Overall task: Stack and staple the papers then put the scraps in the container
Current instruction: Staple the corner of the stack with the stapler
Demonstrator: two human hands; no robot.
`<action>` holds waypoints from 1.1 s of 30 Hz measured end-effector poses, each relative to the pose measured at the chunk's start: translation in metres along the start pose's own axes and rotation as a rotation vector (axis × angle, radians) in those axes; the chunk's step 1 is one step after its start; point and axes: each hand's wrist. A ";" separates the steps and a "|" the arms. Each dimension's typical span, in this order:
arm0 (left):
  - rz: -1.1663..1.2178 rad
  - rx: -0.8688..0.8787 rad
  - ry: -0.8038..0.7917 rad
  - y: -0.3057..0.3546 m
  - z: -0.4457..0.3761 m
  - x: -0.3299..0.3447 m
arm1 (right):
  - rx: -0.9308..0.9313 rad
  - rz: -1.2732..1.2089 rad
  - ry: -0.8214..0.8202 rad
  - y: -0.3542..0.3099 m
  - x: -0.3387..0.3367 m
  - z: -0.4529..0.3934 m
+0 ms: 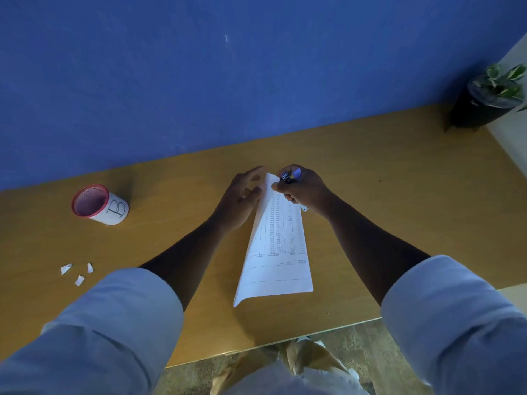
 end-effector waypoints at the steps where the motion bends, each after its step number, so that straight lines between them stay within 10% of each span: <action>1: 0.001 0.006 -0.005 0.000 -0.003 -0.002 | -0.012 0.015 -0.024 0.000 0.000 0.000; 33: 0.221 -0.186 -0.204 0.001 -0.002 -0.014 | -0.051 0.072 -0.047 -0.010 0.014 0.005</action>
Point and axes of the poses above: each hand's wrist, its own z-axis away from the middle knuckle, its own x-axis out of the palm, y = z × x, and after that the axes turned 15 degrees about -z, right-handed
